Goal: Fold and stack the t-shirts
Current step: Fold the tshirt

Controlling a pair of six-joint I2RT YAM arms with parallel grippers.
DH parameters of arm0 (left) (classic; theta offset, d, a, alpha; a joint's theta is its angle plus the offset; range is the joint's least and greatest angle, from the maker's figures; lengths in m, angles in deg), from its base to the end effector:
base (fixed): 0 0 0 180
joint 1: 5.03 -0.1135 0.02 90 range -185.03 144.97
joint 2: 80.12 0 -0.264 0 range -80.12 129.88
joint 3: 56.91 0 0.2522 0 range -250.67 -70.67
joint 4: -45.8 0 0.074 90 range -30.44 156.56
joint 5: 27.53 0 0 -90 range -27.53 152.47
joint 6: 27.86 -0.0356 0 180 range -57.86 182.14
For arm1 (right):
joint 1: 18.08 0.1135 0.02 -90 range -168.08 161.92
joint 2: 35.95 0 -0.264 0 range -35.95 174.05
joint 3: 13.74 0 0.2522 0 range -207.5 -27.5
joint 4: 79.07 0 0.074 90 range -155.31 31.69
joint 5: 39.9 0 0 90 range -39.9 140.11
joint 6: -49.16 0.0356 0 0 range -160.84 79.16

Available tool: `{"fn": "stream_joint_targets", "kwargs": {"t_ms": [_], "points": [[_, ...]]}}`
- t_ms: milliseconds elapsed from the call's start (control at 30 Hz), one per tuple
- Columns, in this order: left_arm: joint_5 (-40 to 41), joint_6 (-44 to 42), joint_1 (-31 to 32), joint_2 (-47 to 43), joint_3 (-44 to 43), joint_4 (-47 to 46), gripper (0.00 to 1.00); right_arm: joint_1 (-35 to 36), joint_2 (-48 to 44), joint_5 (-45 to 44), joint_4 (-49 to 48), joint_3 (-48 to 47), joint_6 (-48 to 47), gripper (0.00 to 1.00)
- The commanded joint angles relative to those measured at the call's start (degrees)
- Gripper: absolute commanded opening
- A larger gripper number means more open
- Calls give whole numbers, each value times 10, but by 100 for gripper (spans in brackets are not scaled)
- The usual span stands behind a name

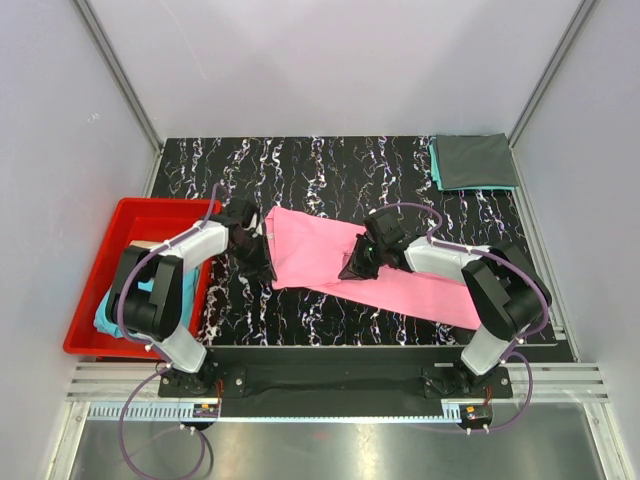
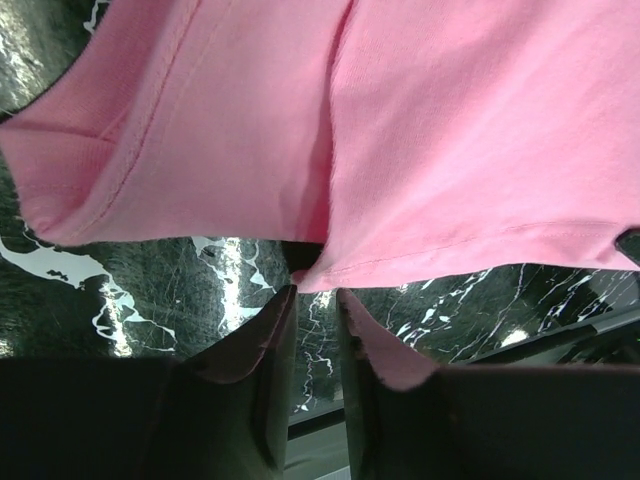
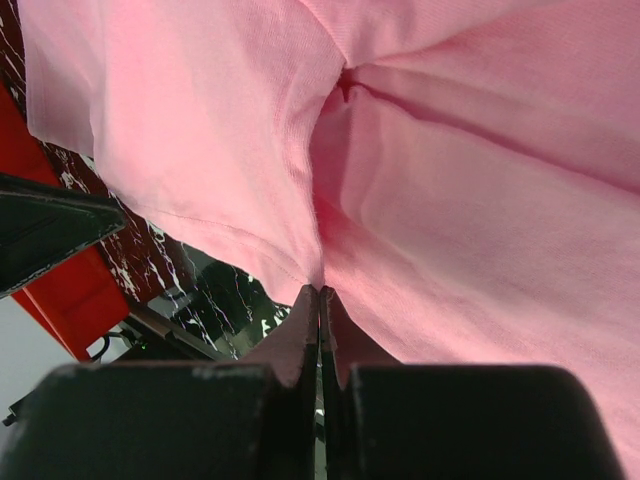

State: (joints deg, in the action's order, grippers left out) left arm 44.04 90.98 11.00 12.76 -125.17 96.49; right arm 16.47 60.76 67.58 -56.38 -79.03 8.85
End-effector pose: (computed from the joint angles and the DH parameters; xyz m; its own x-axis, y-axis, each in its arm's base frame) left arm 0.2755 -0.0909 0.1678 -0.9779 -0.1952 -0.0746 -0.1515 0.9082 -0.3902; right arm 0.2652 0.1956 0.1568 -0.9548 0.2257 -0.1937 0.0651 0.7940 0.6045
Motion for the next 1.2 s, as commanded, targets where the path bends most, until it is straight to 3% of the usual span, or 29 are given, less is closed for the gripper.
{"fn": "stream_joint_targets", "kwargs": {"t_ms": [0,167,367,600,833,1067,1167], "points": [[-20,9,-5,1,-33,3,29,-4,-14,-5,6,-23,-10,0],[-33,10,-6,7,-48,1,19,-11,-3,5,17,-49,-16,0],[12,3,-5,-30,-14,-4,40,-11,-3,9,17,-50,-17,0],[-25,31,-2,-98,80,-101,41,-11,-1,15,10,-44,-14,0],[-58,65,-1,-97,147,-215,40,-11,1,20,3,-43,-11,0],[-24,75,-1,-87,152,-219,40,-11,-2,18,2,-38,-11,0],[-23,77,-1,-86,154,-219,32,-11,0,19,-1,-38,-10,0]]}}
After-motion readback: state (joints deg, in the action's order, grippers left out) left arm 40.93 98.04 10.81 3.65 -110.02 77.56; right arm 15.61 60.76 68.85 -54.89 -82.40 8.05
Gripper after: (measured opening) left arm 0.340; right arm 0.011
